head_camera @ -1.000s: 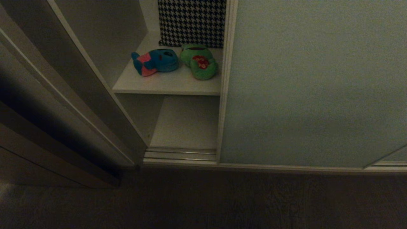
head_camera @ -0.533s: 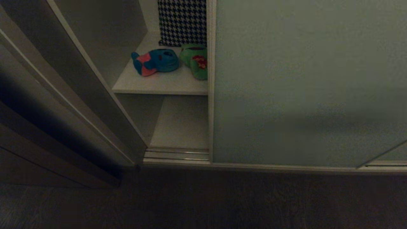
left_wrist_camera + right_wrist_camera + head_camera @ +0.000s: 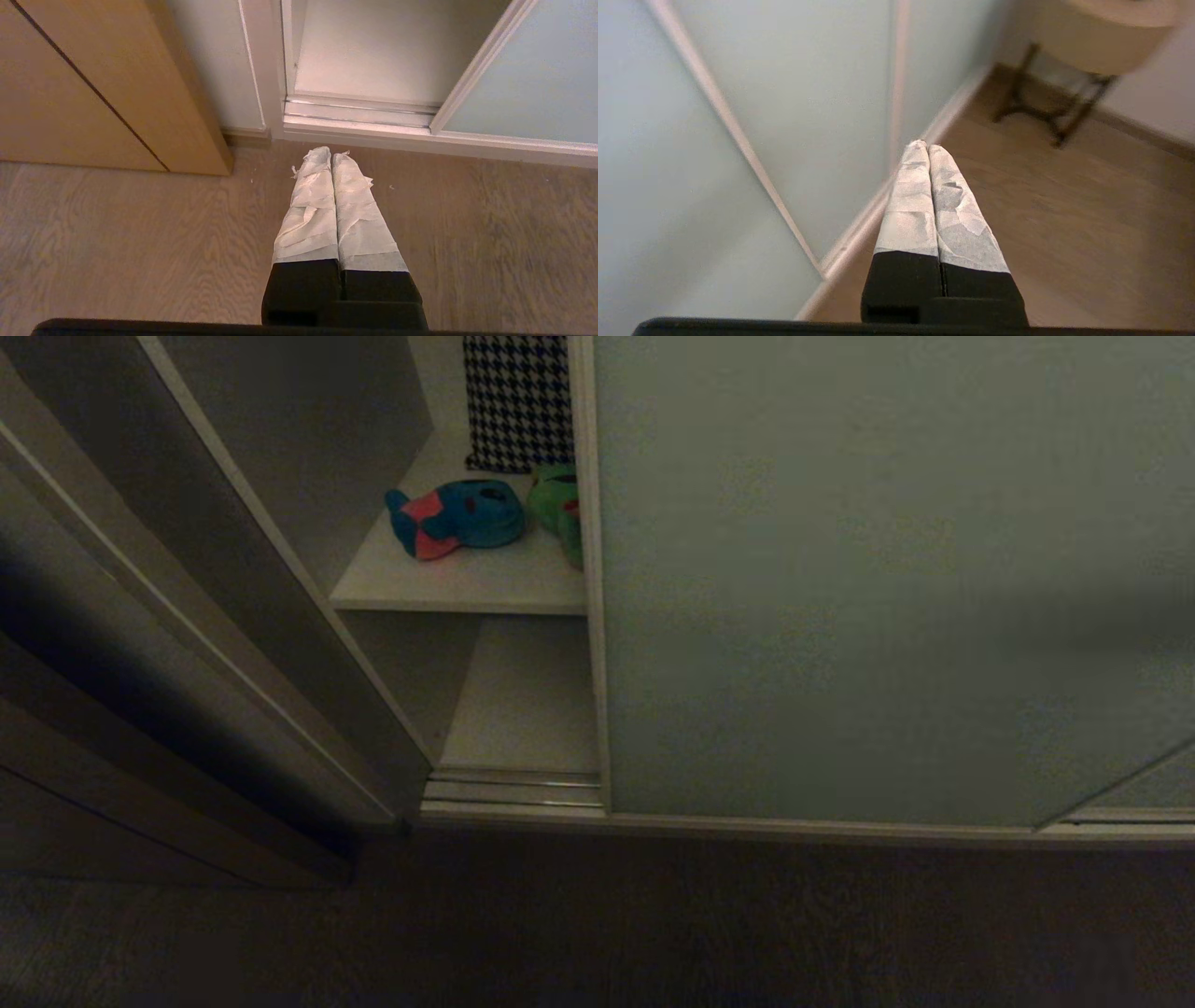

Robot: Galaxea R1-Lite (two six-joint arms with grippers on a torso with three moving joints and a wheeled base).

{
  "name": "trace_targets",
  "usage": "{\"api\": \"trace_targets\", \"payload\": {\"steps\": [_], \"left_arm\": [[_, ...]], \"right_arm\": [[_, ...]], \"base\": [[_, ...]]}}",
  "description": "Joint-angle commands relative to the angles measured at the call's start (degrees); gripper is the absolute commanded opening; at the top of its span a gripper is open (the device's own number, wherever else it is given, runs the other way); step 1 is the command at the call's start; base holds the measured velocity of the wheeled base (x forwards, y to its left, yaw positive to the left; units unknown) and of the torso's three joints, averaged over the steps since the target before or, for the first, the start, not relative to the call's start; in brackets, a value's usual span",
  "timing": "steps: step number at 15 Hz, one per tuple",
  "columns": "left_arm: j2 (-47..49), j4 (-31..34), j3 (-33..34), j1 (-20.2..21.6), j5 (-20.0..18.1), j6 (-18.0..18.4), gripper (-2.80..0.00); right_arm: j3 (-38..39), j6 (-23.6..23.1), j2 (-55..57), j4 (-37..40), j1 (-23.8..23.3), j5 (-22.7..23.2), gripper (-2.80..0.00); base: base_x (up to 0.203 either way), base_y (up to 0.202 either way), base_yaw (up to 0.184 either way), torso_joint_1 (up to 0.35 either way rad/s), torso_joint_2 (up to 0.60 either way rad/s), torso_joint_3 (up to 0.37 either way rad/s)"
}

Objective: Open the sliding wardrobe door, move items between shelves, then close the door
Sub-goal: Close the door

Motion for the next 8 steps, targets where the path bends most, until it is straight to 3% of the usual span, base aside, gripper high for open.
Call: {"api": "trace_targets", "payload": {"steps": [1, 5, 8], "left_arm": [[0.1, 0.0, 0.0, 0.0, 0.0, 0.0, -2.80], [0.1, 0.0, 0.0, 0.0, 0.0, 0.0, -2.80], [0.1, 0.0, 0.0, 0.0, 0.0, 0.0, -2.80]], "right_arm": [[-5.2, 0.3, 9.7, 0.1, 1.8, 1.8, -2.80], [-8.4, 0.6, 17.4, 0.0, 7.0, 10.7, -2.80], [-12.5, 2.4, 22.3, -0.1, 11.8, 11.6, -2.80]], "base": [[0.000, 0.000, 0.000, 0.000, 0.00, 0.000], [0.000, 0.000, 0.000, 0.000, 0.00, 0.000], [0.000, 0.000, 0.000, 0.000, 0.00, 0.000]]}}
